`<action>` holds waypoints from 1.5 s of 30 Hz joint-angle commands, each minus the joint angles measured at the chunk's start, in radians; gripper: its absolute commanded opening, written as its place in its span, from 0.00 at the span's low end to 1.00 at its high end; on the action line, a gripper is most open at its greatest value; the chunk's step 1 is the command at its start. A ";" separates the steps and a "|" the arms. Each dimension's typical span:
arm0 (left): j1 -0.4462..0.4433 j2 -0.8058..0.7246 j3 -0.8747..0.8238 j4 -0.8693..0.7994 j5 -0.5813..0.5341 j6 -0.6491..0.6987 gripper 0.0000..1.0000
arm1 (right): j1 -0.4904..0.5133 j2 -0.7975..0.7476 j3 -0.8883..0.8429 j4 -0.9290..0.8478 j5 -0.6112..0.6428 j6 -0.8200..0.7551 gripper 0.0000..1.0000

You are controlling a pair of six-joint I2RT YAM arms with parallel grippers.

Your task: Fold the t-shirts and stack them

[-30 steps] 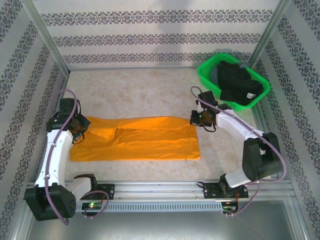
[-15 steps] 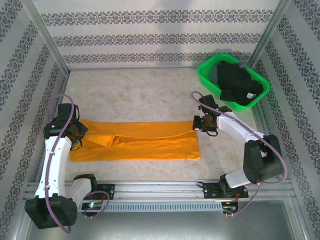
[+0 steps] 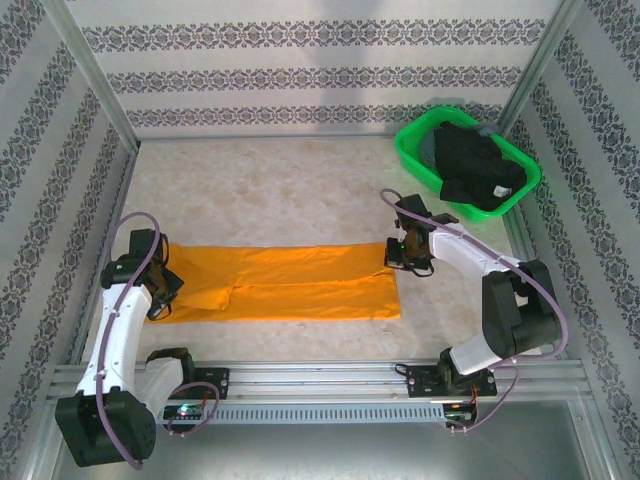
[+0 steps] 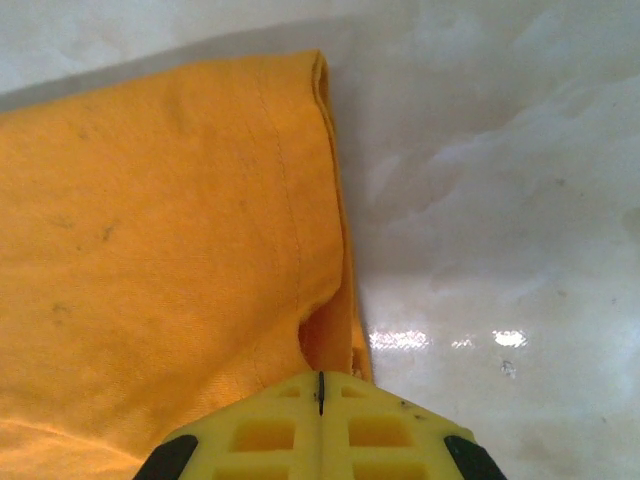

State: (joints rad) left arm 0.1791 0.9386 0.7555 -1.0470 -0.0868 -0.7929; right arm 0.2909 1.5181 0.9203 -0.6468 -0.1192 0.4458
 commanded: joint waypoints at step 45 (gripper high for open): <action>-0.561 -0.037 -0.121 0.135 0.109 -0.040 0.11 | 0.243 -0.034 -0.127 0.262 -0.248 0.508 0.31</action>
State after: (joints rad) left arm -0.3244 0.9024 0.6674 -0.8913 0.0891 -0.8032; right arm 0.5167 1.4994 0.7879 -0.4427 -0.3313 1.0058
